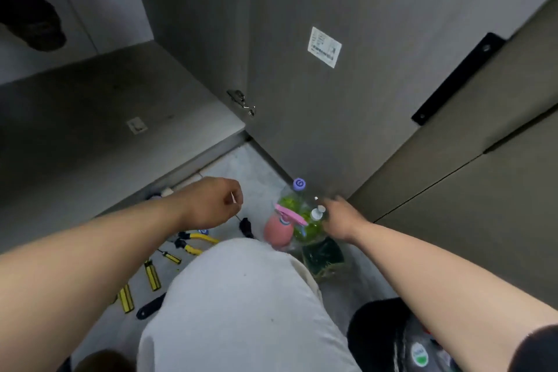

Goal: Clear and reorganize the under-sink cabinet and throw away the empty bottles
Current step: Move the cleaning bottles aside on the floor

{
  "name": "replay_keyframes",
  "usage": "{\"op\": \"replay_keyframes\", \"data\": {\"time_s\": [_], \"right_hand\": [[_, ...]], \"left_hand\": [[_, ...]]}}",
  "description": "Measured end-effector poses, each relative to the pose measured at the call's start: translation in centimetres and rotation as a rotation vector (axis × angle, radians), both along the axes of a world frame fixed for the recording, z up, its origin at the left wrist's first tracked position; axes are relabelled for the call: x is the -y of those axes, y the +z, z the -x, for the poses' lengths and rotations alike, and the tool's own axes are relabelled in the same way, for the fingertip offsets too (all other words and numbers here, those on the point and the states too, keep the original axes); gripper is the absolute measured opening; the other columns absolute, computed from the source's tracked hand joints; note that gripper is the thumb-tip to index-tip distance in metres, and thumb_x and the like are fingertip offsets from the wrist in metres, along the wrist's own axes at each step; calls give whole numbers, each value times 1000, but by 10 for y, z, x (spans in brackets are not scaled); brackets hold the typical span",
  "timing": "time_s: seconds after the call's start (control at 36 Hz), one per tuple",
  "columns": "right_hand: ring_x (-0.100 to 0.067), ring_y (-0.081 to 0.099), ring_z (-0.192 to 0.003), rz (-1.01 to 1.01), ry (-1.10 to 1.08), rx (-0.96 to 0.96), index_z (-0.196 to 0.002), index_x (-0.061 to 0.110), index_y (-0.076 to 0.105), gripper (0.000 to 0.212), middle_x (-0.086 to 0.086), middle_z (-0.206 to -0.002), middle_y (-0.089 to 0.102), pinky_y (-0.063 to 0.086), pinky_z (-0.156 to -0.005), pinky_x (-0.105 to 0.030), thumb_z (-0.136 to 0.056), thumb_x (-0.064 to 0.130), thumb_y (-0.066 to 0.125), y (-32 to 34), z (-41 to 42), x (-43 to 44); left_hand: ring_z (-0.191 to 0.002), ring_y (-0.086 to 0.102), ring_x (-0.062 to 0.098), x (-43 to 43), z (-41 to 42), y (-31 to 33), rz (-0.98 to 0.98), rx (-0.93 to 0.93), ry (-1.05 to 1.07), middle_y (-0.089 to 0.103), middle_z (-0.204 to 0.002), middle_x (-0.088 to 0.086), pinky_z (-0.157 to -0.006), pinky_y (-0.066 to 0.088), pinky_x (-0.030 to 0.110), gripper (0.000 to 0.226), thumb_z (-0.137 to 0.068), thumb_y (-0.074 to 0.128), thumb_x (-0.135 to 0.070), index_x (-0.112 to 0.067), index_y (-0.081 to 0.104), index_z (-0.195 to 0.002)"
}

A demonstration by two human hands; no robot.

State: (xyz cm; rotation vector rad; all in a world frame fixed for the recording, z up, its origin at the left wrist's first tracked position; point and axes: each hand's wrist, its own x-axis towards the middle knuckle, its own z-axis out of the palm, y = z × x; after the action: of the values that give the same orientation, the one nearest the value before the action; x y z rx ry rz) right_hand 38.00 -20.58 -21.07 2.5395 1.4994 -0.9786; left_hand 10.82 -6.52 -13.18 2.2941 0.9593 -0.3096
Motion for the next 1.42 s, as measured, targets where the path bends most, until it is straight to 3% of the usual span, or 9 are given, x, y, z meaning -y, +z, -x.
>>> {"op": "replay_keyframes", "data": {"time_s": [0.28,0.58,0.69,0.78,1.0,1.11,1.19,1.28,1.42], "right_hand": [[-36,64,-101,-15,49,242,-109,19,65,28,-15,-107,61,49,-82,-31,-86,10,51,-19,8,-9],[-32,59,-82,-437,232,435,-90,27,45,7,4,-89,50,48,-66,-39,-89,33,41,121,19,-16],[-18,54,-79,-621,273,309,-86,28,48,10,6,-86,51,48,-72,-41,-89,30,39,179,37,-37],[-16,54,-81,-706,283,194,-85,26,54,10,5,-84,55,48,-76,-42,-88,23,44,203,56,-55],[-24,68,-77,-749,39,-288,-114,29,60,21,-1,-95,64,58,-78,-48,-100,17,52,162,84,-76],[-22,63,-86,-565,49,-75,-139,45,34,61,-3,-106,57,54,-76,-37,-88,28,64,111,78,-66],[-35,62,-103,-66,161,241,-130,31,39,56,-4,-115,50,52,-84,-42,-82,56,52,70,75,-51],[-31,63,-112,295,210,288,-128,25,48,60,-8,-127,60,52,-89,-39,-81,60,62,35,74,-39],[-33,66,-103,208,276,414,-116,23,52,29,-13,-115,67,50,-78,-37,-95,43,47,9,73,-38]], "left_hand": [[-85,54,2,-22,2,-50,175,26,-37,62,-107,-10,-68,39,16,17,-100,55,-31,-28,64,-114],[-92,57,14,-14,-59,-20,264,233,-11,63,-119,1,-74,43,21,39,-90,72,-24,-22,59,-127],[-125,52,15,-5,-65,-8,413,449,51,49,-142,2,-98,45,21,98,-76,87,-35,-32,29,-154],[-143,38,12,-3,-63,0,490,611,96,39,-157,-4,-118,35,32,118,-68,92,-40,-33,17,-158],[-107,59,14,-30,-22,-15,150,595,352,60,-121,-8,-88,47,29,85,-62,94,-43,-28,46,-130],[-106,57,17,-44,14,-38,110,461,438,56,-118,-8,-91,51,35,92,-57,94,-51,-28,44,-130],[-105,56,21,-53,38,-56,125,395,555,56,-117,-3,-87,51,35,88,-55,94,-53,-28,44,-124],[-99,55,20,-63,56,-65,136,366,637,56,-113,-3,-70,44,30,84,-55,93,-54,-31,42,-117],[-99,55,20,-84,69,-64,172,365,689,54,-115,-3,-70,43,29,90,-55,93,-55,-29,44,-127]]}}
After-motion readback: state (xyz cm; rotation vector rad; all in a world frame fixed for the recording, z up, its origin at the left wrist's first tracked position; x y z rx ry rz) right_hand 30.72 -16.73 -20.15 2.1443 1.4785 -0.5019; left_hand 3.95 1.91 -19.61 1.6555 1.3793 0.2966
